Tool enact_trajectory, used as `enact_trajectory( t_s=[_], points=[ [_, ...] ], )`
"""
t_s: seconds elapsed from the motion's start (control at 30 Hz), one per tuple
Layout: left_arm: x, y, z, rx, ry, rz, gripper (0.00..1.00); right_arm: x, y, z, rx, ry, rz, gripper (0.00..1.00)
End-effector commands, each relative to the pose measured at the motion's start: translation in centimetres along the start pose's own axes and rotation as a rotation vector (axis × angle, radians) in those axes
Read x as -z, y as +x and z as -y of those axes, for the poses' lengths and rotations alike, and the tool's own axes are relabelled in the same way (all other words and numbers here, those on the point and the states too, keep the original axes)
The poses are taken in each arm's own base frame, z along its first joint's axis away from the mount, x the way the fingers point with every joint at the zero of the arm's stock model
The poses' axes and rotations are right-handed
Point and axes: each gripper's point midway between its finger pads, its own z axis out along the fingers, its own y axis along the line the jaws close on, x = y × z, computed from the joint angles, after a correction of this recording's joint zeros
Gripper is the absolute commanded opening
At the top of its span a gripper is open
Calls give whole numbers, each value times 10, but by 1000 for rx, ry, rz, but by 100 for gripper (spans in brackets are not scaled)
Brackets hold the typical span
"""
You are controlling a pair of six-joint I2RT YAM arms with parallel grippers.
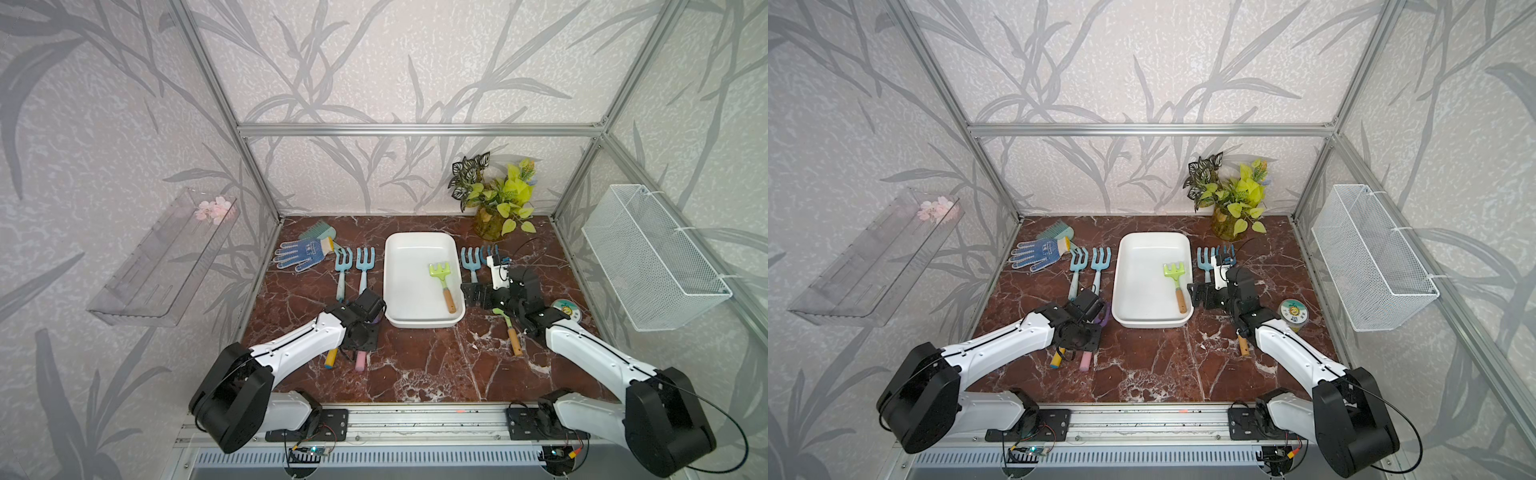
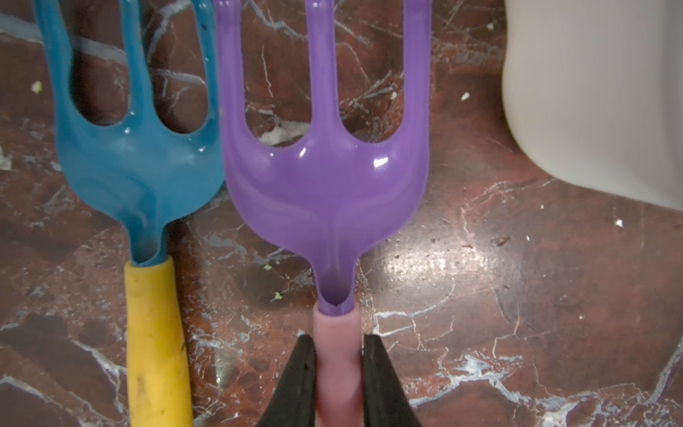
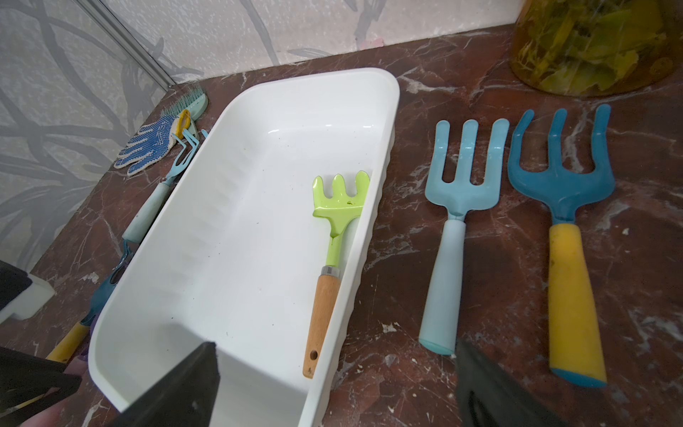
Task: Take the hand rake out of the storage box
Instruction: Place the rake at the center of the board.
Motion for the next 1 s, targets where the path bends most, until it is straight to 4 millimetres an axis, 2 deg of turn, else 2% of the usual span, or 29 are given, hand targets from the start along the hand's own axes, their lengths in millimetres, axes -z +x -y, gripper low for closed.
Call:
enact_trajectory(
  t_s=[0.0,0.47,0.63,0.67,0.8,0.97],
  points=[
    [-4,-4,2,6,18,-2,6,1,-16,-4,9,-15,36,99],
    [-20,-2,-8,40,-21,-72,9,0,-15,-4,8,-15,32,99],
    [-21,-3,-13,51,-36,-72,13,0,-15,-5,8,-17,31,99],
    [-20,-3,-13,53,-36,-72,16,0,-16,-5,9,-17,34,99],
    [-19,-6,-11,52,-31,-66,37,-1,-16,-5,9,-16,31,99],
    [-15,-12,-9,53,-16,-36,53,1,-16,-3,6,-8,34,99]
  ],
)
